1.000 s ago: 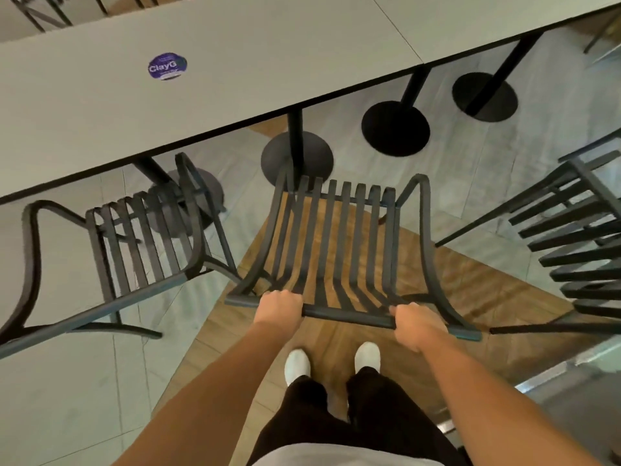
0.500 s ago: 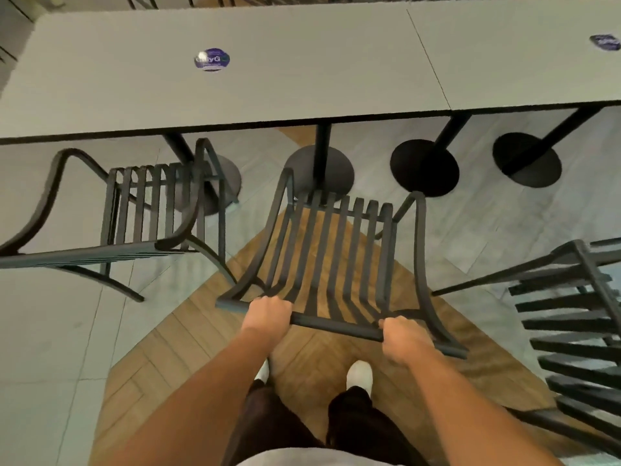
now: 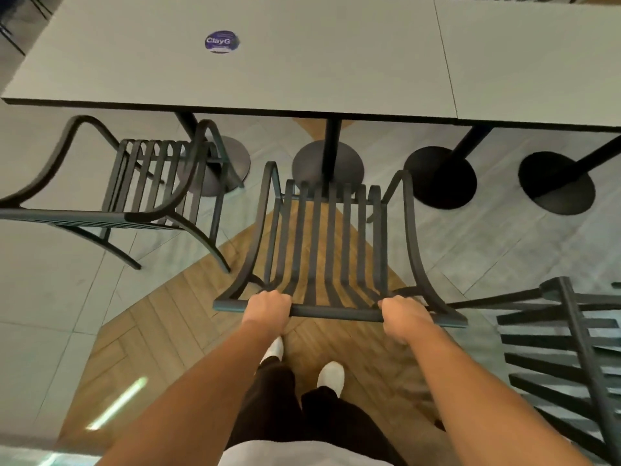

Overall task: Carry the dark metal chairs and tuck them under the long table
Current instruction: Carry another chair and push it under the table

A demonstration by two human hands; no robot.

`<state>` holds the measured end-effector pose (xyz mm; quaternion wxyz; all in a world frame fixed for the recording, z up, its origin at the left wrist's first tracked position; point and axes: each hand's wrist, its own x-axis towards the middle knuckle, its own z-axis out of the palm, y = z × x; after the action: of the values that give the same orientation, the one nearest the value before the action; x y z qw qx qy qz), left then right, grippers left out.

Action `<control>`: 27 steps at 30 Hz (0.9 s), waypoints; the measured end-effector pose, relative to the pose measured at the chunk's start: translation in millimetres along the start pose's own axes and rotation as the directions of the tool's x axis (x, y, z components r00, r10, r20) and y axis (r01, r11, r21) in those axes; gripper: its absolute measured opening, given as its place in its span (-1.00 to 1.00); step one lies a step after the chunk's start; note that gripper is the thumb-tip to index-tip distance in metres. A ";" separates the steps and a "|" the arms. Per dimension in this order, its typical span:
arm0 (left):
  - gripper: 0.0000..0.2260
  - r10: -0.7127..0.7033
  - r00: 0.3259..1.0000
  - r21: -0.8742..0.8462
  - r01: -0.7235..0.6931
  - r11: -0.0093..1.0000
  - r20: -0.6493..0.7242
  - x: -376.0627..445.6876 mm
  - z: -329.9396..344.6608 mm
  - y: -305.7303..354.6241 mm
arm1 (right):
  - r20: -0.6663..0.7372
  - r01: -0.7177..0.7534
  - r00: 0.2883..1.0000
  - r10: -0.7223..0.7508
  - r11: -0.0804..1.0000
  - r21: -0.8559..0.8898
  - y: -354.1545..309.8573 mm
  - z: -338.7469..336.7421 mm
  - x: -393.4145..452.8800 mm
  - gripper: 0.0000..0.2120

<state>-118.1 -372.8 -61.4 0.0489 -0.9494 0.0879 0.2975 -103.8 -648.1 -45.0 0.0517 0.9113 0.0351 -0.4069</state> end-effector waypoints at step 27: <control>-0.82 0.035 0.993 -0.001 -0.035 0.999 0.109 135.1 -89.9 -15.1 | -0.011 0.028 1.000 -0.029 0.996 -0.082 36.8 -134.1 113.4 -0.69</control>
<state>44.0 -389.6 -64.7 0.0489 -0.9300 0.1017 0.3497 74.6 -665.7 -38.1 0.0828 0.9103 0.0651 -0.4003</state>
